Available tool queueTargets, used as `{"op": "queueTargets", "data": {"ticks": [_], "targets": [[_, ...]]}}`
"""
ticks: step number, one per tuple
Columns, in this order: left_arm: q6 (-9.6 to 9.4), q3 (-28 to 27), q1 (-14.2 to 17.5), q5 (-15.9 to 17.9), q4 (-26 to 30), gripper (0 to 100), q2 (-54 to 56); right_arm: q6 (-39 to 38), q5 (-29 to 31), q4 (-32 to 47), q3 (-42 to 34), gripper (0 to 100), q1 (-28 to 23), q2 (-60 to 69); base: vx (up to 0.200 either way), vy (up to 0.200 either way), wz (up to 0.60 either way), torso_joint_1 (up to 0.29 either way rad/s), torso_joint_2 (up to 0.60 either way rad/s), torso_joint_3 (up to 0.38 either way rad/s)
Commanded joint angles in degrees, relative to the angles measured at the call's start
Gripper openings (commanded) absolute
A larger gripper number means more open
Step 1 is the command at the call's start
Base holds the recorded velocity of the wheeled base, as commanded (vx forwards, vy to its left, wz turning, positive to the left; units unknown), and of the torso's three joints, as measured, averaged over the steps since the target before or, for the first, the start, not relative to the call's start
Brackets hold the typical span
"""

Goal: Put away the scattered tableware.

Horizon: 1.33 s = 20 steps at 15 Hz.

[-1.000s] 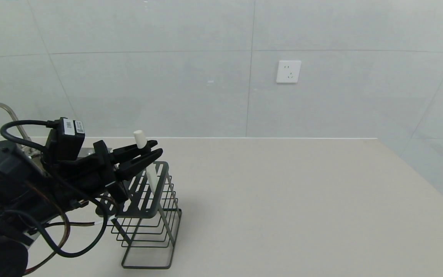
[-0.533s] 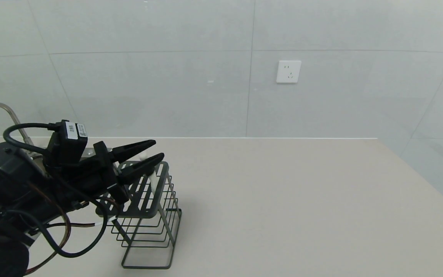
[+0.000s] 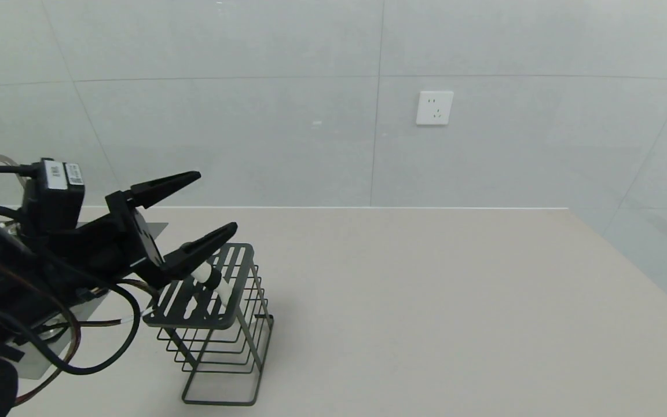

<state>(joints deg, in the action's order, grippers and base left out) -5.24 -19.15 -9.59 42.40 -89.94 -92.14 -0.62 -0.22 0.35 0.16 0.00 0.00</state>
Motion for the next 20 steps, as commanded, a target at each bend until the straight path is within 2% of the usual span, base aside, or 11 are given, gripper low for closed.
{"op": "queueTargets", "data": {"ticks": [1,6,8,10,11,13,14,17,18,19,20], "targets": [[0.14,1.0,-0.2,0.0,-0.1,100,11.0,0.0,0.0,0.0,0.0,100,0.0,-0.1,0.000,0.000,0.00,0.000,0.00,0.000],[3.40,12.1,0.5,-1.9,-0.1,100,31.1,0.1,0.0,0.0,0.0,100,0.0,-0.1,0.000,0.000,0.00,0.000,0.00,0.000],[5.15,18.7,0.5,-9.1,2.8,100,37.6,-0.1,0.0,0.0,0.0,100,0.0,-0.1,0.000,0.000,0.00,0.000,0.00,0.000],[7.00,19.2,0.5,-13.7,12.0,100,45.0,0.0,0.0,0.0,0.0,100,0.0,-0.1,0.000,0.000,0.00,0.000,0.00,0.000],[8.14,19.2,0.8,-14.4,16.8,100,50.0,0.1,0.0,0.1,0.0,100,0.0,-0.1,0.000,0.000,0.00,0.000,0.00,0.000],[8.41,19.2,3.1,-14.4,24.9,100,56.7,0.1,0.0,0.1,0.0,100,0.0,-0.1,0.000,0.000,0.00,0.000,0.00,0.000],[8.32,19.1,5.2,-14.4,34.0,100,63.7,0.1,0.0,0.1,0.0,100,0.0,-0.1,0.000,0.000,0.00,0.000,0.00,0.000],[8.32,19.2,5.9,-14.5,53.4,100,78.3,0.3,0.0,0.0,0.0,100,0.0,-0.1,0.000,0.000,0.00,0.000,0.00,0.000],[8.23,19.0,6.3,-14.8,56.5,100,80.5,0.3,0.0,0.0,0.0,100,0.0,-0.1,0.000,0.000,0.00,0.000,0.00,0.000],[7.88,18.8,8.4,-16.4,64.7,100,86.2,0.3,0.0,0.0,0.0,100,0.0,-0.1,0.000,0.000,0.00,0.000,0.00,0.000],[7.79,18.9,9.2,-16.7,68.1,100,88.4,0.3,0.0,0.1,0.0,100,0.0,-0.1,0.000,0.000,0.00,0.000,0.00,0.000]]}}
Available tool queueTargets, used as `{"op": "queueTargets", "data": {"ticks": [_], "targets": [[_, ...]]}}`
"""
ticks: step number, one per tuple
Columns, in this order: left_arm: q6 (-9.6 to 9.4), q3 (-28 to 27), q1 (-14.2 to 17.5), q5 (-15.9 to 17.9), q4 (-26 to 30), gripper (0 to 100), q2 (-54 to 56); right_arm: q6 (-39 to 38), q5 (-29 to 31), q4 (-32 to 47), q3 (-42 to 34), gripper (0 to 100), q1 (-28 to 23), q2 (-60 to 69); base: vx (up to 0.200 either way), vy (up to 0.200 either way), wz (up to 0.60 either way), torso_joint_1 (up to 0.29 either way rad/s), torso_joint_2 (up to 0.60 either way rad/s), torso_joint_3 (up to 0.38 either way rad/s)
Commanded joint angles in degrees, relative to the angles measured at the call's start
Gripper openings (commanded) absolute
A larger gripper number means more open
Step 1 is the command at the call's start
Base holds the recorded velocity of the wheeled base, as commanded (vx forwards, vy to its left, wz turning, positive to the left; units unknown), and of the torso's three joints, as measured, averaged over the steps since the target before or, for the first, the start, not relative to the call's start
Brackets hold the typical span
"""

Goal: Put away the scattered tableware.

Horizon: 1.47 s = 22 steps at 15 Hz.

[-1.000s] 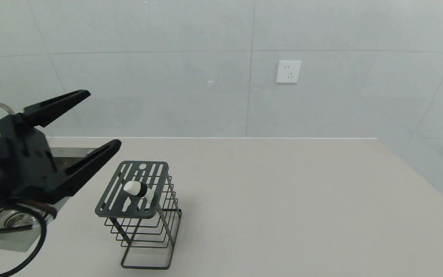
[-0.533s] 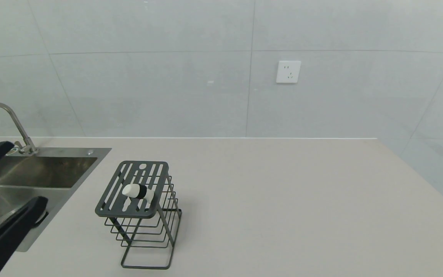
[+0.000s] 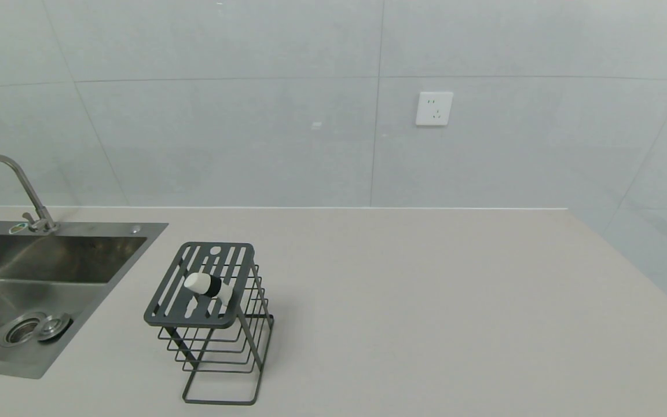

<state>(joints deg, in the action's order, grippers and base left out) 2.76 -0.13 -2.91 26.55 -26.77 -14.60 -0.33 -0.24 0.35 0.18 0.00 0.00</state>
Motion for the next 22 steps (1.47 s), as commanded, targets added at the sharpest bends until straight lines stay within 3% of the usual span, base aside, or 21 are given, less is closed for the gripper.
{"op": "queueTargets", "data": {"ticks": [1,3,4,7,9,11,12,13,14,16,17,18,21,22], "targets": [[-0.82,0.0,3.3,-3.3,14.4,100,14.2,0.1,0.0,0.0,0.0,100,0.0,-0.1,0.000,0.000,0.00,0.000,0.00,0.000],[-2.93,0.0,3.0,-14.5,22.6,100,14.6,0.1,0.0,0.0,-0.1,100,0.0,-0.1,0.000,0.000,0.00,0.000,0.00,0.000],[-2.93,-0.3,3.0,-18.9,24.3,100,14.6,0.1,0.0,0.0,0.0,100,0.0,-0.1,0.000,0.000,0.00,0.000,0.00,0.000],[-3.99,-0.6,3.0,-31.6,24.8,100,14.6,0.0,0.0,0.0,-0.1,100,0.0,-0.1,0.000,0.000,0.00,0.000,0.00,0.000],[-4.86,-0.5,3.0,-31.4,24.8,100,14.6,0.0,0.0,0.0,0.0,100,0.0,-0.1,0.000,0.000,0.00,0.000,0.00,0.000],[-2.67,-0.5,3.0,-29.2,24.8,100,14.6,-0.1,0.1,0.0,-0.1,100,0.0,-0.1,0.000,0.000,0.00,0.000,0.00,0.000],[-2.49,-0.5,3.0,-28.7,24.9,100,14.6,0.0,0.1,0.0,-0.1,100,0.0,-0.1,0.000,0.000,0.00,0.000,0.00,0.000],[-2.23,-0.4,3.0,-25.8,24.5,100,14.6,0.1,0.1,0.0,0.0,100,0.0,-0.1,0.000,0.000,0.00,0.000,0.00,0.000],[-2.76,-0.1,3.0,-25.8,23.8,100,14.6,0.0,0.1,0.0,-0.1,100,0.0,-0.1,0.000,0.000,0.00,0.000,0.00,0.000],[-3.99,0.1,3.1,-30.2,23.1,100,14.6,-0.1,0.1,0.0,0.0,100,0.0,-0.1,0.000,0.000,0.00,0.000,0.00,0.000],[-4.16,0.1,3.1,-29.8,23.3,100,14.6,-0.1,0.1,0.0,0.0,100,0.0,-0.1,0.000,0.000,0.00,0.000,0.00,0.000],[-5.83,0.1,3.0,-29.7,23.3,100,14.6,-0.3,0.2,0.1,0.0,100,0.0,-0.1,0.000,0.000,0.00,0.000,0.00,0.000],[-5.74,0.1,3.0,-24.3,24.4,100,14.6,-0.2,0.2,0.1,0.0,100,0.0,-0.1,0.000,0.000,0.00,0.000,0.00,0.000],[-5.04,-0.3,3.0,-22.9,28.4,100,14.6,-0.2,0.2,0.1,0.0,100,0.0,-0.1,0.000,0.000,0.00,0.000,0.00,0.000]]}}
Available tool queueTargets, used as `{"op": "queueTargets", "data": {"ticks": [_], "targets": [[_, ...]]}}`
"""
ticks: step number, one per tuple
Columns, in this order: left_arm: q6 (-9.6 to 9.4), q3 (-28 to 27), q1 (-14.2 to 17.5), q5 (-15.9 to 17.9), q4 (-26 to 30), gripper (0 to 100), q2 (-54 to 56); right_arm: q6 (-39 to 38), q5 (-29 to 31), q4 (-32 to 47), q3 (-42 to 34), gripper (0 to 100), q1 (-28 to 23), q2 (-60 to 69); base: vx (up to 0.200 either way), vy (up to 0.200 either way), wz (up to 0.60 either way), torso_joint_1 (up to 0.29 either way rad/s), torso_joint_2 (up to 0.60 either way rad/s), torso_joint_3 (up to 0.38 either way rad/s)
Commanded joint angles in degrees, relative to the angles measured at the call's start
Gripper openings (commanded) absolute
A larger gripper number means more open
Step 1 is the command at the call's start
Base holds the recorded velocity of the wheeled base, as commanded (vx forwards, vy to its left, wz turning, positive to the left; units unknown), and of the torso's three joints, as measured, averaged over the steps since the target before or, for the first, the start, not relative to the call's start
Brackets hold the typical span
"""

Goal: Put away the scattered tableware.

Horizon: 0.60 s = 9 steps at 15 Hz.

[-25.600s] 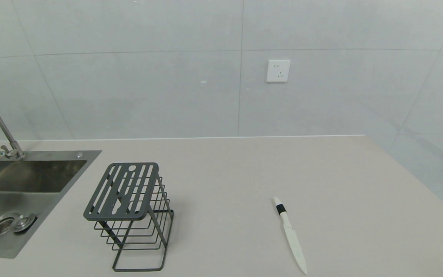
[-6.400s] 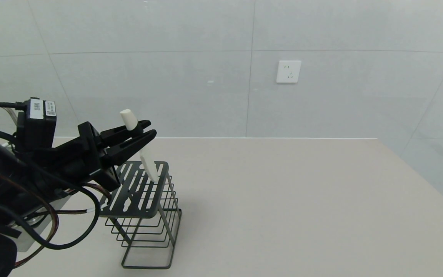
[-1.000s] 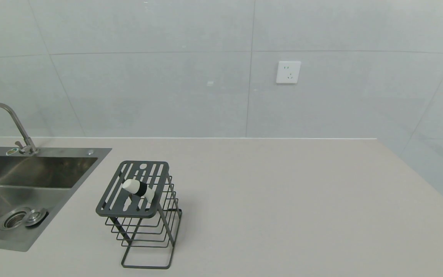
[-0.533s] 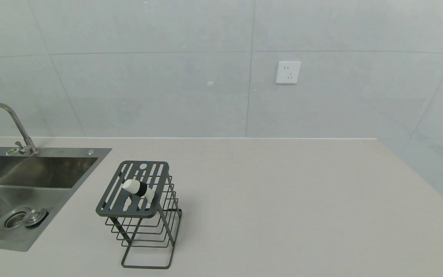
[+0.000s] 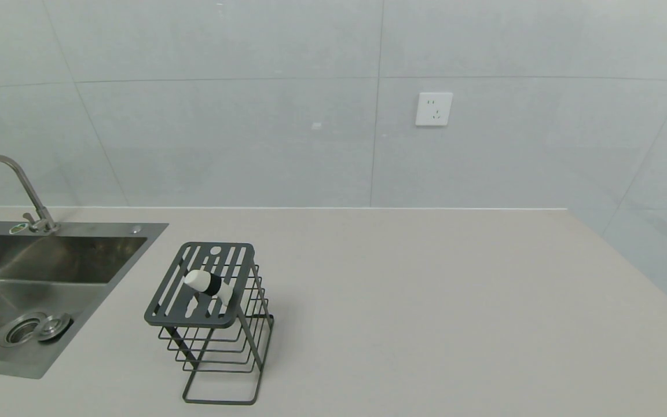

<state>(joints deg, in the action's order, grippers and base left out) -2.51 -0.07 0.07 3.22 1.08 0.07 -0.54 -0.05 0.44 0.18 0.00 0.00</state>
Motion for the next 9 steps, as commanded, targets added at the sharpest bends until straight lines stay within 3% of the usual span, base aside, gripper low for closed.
{"op": "queueTargets", "data": {"ticks": [1,8,9], "targets": [[0.49,-0.3,-0.1,0.7,-0.1,100,-0.2,0.0,0.0,0.0,0.0,100,0.0,-0.1,0.000,0.000,0.00,0.000,0.00,0.000],[1.11,0.0,-0.1,0.7,-0.6,100,-0.1,-0.1,0.0,0.0,0.0,100,0.0,-0.1,0.000,0.000,0.00,0.000,0.00,0.000],[1.11,0.0,-0.1,0.7,-0.6,100,-0.1,-0.2,0.0,0.1,0.0,100,0.0,-0.1,0.000,0.000,-0.60,0.007,0.00,0.007]]}}
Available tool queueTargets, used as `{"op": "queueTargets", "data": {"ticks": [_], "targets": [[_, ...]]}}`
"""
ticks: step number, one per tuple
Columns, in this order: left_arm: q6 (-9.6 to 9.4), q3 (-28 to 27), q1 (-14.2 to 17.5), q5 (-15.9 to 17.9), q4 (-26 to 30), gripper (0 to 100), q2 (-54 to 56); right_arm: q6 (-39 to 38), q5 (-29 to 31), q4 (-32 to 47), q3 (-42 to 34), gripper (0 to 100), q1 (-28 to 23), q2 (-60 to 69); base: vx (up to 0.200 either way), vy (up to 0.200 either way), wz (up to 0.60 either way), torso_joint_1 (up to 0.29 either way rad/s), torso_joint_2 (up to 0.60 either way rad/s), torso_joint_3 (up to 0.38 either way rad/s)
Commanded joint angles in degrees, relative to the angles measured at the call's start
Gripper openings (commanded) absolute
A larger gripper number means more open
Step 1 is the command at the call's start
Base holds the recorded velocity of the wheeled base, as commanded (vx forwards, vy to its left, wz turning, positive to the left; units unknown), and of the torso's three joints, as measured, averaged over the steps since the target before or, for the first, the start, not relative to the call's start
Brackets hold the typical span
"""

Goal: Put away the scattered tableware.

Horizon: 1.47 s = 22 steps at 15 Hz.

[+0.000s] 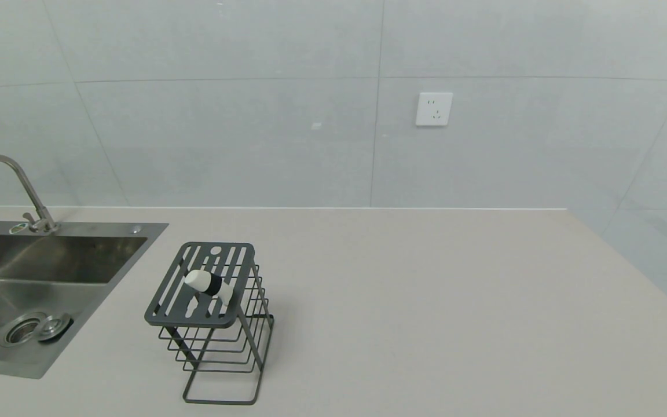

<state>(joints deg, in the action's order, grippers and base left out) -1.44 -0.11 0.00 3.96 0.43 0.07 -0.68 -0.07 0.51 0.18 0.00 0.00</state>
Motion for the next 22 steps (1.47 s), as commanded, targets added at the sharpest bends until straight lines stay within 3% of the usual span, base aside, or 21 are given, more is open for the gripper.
{"op": "queueTargets", "data": {"ticks": [1,5,22], "targets": [[0.03,0.0,0.0,0.0,-0.1,100,-0.1,0.0,0.0,0.0,0.0,100,0.0,-0.1,0.000,0.000,-0.60,0.002,0.00,-0.002],[0.03,0.0,0.0,0.0,-0.1,100,-0.1,0.0,-0.2,-0.1,0.0,100,0.0,-0.1,0.000,0.000,-0.60,0.006,0.00,0.002],[0.03,0.0,0.0,0.0,-0.1,100,-0.1,0.1,-0.2,-0.1,0.0,100,0.0,-0.1,0.000,0.000,0.00,0.000,0.00,0.000]]}}
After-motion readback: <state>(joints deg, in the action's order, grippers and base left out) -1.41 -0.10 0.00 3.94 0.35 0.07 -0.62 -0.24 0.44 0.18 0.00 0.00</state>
